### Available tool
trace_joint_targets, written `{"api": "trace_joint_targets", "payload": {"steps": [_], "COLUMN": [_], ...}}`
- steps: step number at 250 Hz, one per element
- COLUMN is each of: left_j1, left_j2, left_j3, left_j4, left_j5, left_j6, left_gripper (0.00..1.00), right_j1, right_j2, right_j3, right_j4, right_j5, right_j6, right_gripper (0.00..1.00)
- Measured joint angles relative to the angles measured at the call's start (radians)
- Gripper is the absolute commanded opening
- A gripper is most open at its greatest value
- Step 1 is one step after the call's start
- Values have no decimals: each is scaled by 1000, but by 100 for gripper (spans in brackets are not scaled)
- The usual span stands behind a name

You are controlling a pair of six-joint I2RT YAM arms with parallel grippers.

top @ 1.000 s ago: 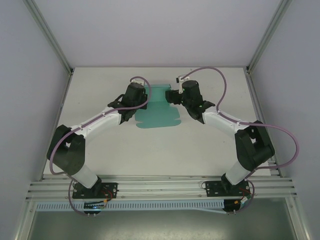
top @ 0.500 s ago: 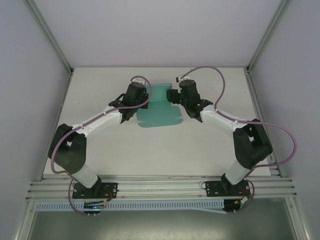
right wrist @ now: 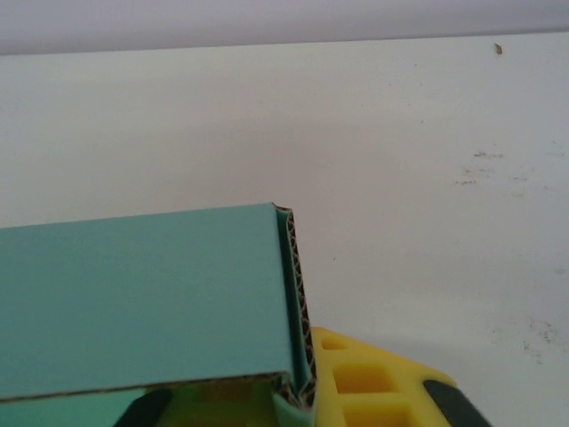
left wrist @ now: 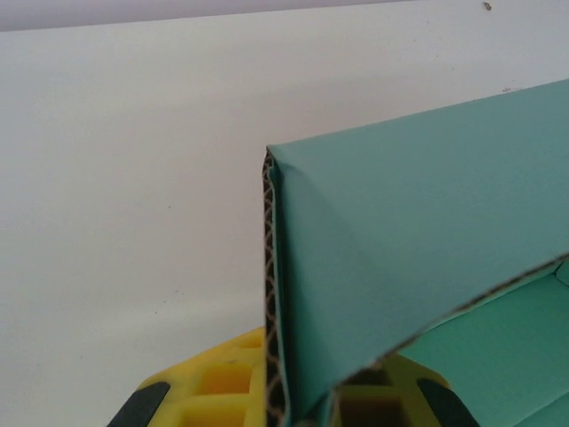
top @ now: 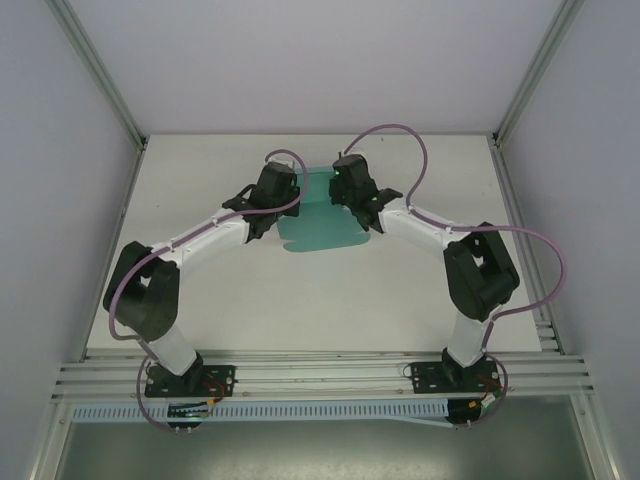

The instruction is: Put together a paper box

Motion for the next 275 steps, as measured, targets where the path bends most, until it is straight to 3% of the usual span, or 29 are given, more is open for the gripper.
{"api": "trace_joint_targets", "payload": {"steps": [40,83,143,216,249,275], "left_j1": [0,-8,-24,-21,-14,16], "left_j2": [30,150,236,275,273,239], "left_j3": [20,159,269,291,280,209], "left_j4": [-12,-89,-203,-250,-240,-184], "left_j5": [-21,-69,-103,-91,-54,39], "left_j6": [-6,-43,-103,-171,-154,-104], "left_gripper": [0,0,8,7,28,46], "right_j1": [3,6,37,50,50,48], "right_j2": [3,3,3,3,3,2], "right_j3": [0,0,0,-13,-14,-21], "right_j4": [-16,-39,-91,-98,-101,-109], "right_j5": [8,82,199,210,224,225], "right_j6": [9,7,10,-10,-13,-28], "right_gripper": [0,0,0,0,0,0]}}
